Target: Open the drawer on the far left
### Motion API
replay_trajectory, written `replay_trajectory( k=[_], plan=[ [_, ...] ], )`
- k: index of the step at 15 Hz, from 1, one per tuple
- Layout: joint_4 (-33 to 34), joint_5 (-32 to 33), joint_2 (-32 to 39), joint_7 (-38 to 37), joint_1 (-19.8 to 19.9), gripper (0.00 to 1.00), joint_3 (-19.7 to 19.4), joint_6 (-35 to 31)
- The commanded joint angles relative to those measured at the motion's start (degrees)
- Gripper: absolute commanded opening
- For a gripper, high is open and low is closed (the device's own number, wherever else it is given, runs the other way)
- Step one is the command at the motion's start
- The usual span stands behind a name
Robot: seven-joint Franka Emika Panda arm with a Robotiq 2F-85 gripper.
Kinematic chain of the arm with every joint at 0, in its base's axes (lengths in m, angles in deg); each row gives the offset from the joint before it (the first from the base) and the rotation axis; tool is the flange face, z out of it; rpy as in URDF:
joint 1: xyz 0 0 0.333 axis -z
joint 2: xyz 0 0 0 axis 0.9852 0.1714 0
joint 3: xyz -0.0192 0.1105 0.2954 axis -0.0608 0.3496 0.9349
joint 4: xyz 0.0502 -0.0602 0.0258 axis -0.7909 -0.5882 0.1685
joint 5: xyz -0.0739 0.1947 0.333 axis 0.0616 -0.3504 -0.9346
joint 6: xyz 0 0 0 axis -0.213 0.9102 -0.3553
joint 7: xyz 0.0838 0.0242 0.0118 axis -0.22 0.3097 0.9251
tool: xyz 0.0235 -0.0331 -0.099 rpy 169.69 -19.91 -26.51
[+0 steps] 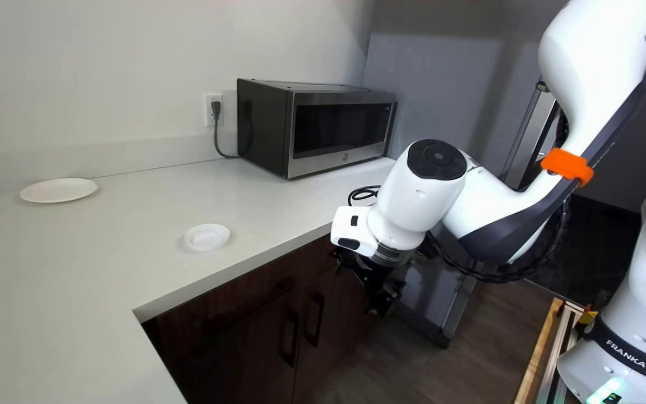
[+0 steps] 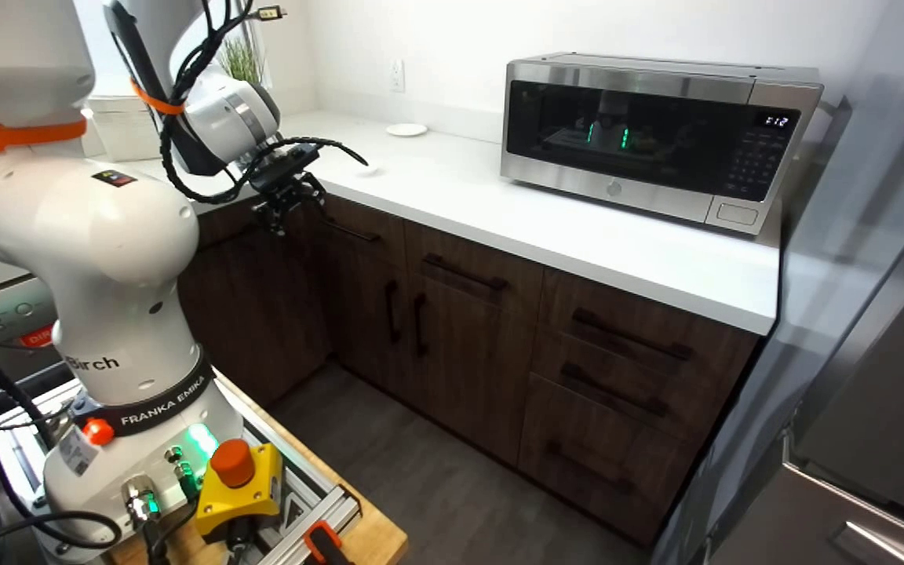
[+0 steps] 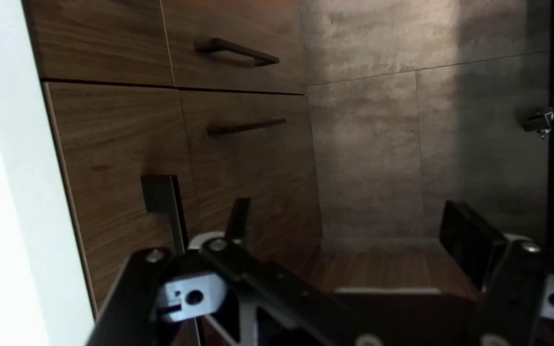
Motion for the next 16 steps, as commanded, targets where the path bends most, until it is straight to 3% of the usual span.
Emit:
replay_trajectory(
  k=[1,2,7,9,13,16],
  plan=[
    [5.25,8.78,7.53,-6.86,-1.60,1.00,-0.65,1.49],
    [2.29,4.43,3.05,-3.18,-0.66,1.00,-0.52,0.10],
    [4.78,6.57,7.22,-4.69,-1.21,1.00,-0.70,0.14],
    [6.95,15.01,9.15,-13.94,-2.46,1.00,-2.26,0.35],
    [12.05,28.03,14.98,-25.00,-4.06,1.00,-3.38,0.28],
    [16.41,33.78,19.61,-30.64,-5.38,1.00,-3.30,1.00]
  ],
)
